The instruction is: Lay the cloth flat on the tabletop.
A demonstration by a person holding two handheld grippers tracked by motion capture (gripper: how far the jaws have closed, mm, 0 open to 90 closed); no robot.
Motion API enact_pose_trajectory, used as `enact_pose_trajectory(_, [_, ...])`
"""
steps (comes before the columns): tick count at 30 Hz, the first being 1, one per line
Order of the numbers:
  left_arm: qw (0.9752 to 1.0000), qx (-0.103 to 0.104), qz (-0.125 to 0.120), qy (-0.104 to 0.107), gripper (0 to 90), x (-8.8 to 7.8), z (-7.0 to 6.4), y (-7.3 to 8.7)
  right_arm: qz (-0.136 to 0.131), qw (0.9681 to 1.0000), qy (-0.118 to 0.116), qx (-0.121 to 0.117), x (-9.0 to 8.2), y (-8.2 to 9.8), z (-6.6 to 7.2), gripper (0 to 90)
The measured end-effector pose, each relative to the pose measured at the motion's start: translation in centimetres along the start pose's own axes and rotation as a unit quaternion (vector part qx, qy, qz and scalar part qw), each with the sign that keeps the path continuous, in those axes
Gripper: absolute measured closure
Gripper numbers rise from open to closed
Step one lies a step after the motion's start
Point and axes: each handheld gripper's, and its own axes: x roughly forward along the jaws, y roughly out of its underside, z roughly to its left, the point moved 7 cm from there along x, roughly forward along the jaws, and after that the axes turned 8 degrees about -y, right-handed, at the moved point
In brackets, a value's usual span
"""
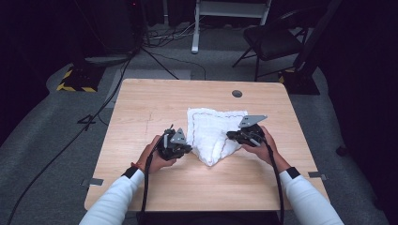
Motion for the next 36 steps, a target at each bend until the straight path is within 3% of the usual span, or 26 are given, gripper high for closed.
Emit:
enact_pose_trajectory(7, [1.0000,0.003,0.003,-0.005,85.6,-0.3,-0.2,0.9,-0.015,0.9998,0.002,-0.015,-3.8,1.6,1.2,86.3])
enact_pose_trajectory(11, [1.0000,0.004,0.006,-0.004,85.5,-0.5,-0.4,1.3,-0.010,0.9997,0.003,-0.023,-5.3,2.9,2.1,86.3])
enact_pose_trajectory(23, [0.9997,0.002,0.023,0.007,85.0,-1.0,-1.7,3.0,-0.005,1.0000,0.001,0.002,-8.1,7.2,2.9,83.0])
enact_pose_trajectory(28, [0.9995,0.004,0.029,0.006,83.7,-1.1,-2.0,3.5,0.001,0.9997,0.001,0.026,-8.9,9.3,3.0,80.3])
enact_pose_trajectory(32, [0.9994,-0.016,0.025,-0.016,69.8,-1.1,-1.6,3.4,-0.006,0.9988,0.024,0.043,-9.5,10.0,2.5,68.4])
enact_pose_trajectory(36, [0.9984,-0.031,0.029,-0.038,45.5,-0.6,-1.4,2.9,-0.012,0.9975,0.042,0.055,-9.4,9.8,2.1,53.9])
